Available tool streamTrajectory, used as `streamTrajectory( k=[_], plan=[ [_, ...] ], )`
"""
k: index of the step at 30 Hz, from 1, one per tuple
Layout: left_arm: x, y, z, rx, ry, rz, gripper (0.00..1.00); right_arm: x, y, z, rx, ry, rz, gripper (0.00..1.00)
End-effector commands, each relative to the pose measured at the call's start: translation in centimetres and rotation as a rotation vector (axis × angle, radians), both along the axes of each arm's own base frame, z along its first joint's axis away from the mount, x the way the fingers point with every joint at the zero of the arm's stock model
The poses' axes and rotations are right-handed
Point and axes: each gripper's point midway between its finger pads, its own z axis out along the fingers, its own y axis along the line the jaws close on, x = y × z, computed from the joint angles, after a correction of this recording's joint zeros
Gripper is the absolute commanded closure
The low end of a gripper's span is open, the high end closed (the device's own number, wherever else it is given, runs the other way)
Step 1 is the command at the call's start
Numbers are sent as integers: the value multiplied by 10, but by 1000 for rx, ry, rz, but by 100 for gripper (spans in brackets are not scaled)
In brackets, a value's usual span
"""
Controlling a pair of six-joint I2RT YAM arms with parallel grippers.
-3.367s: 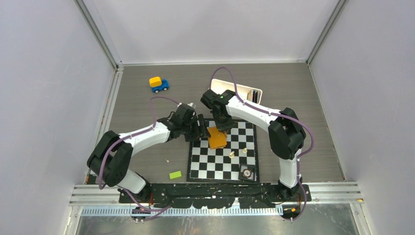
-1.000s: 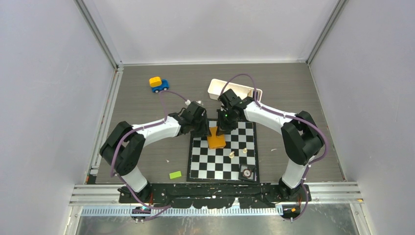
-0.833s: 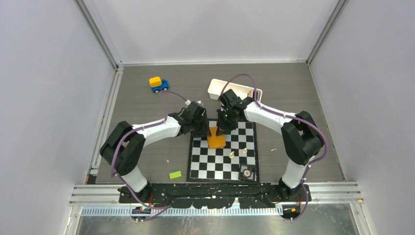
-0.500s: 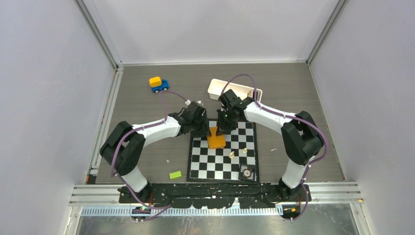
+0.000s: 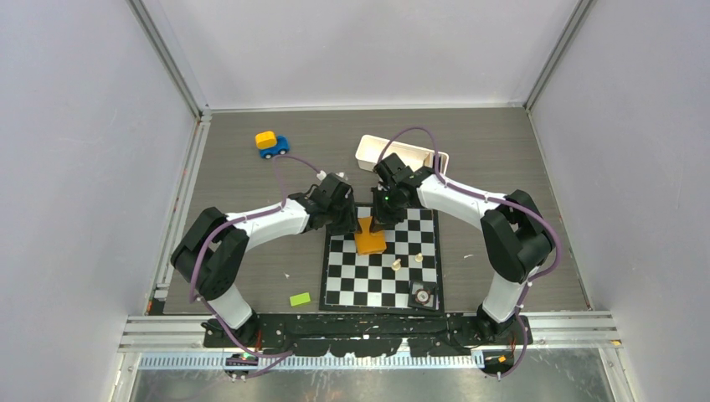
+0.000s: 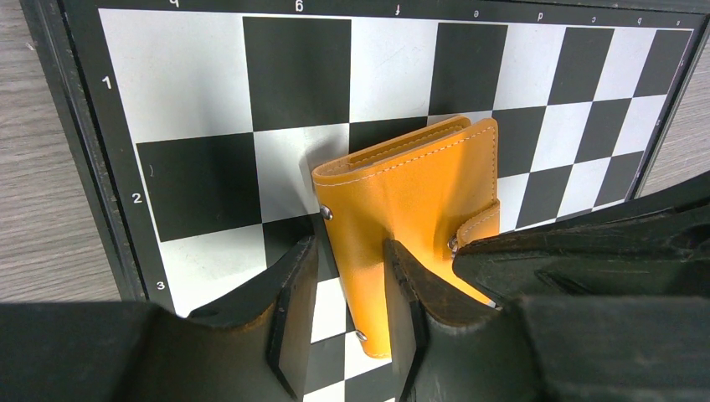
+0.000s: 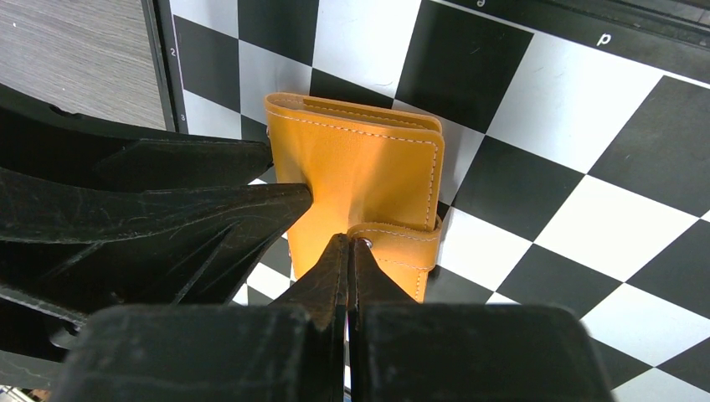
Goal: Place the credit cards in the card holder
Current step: Close the card holder at the center of the board.
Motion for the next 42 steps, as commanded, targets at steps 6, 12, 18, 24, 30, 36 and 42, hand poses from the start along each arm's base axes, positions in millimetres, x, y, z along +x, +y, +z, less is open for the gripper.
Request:
streamTrajectory(
  k=[6, 12, 18, 24, 30, 36, 42],
  plan=[
    [-8, 15, -19, 94, 40, 9, 65, -14, -29, -42, -175, 46, -11, 99],
    [-7, 15, -18, 92, 38, 11, 65, -19, -38, -54, -240, 49, -16, 100],
    [-8, 16, -17, 90, 39, 13, 65, -24, -50, -64, -313, 56, -24, 99],
    [-9, 16, -17, 88, 39, 15, 65, -27, -56, -70, -336, 64, -38, 99],
    [-8, 16, -12, 85, 23, 4, 65, -19, -24, -30, -167, 26, -6, 100],
    [-2, 7, 7, 36, -20, -19, 62, -6, -4, 38, -33, -69, 13, 79],
    [-3, 6, 9, 30, -22, -21, 62, 3, -16, 52, -6, -87, -13, 65]
  ],
)
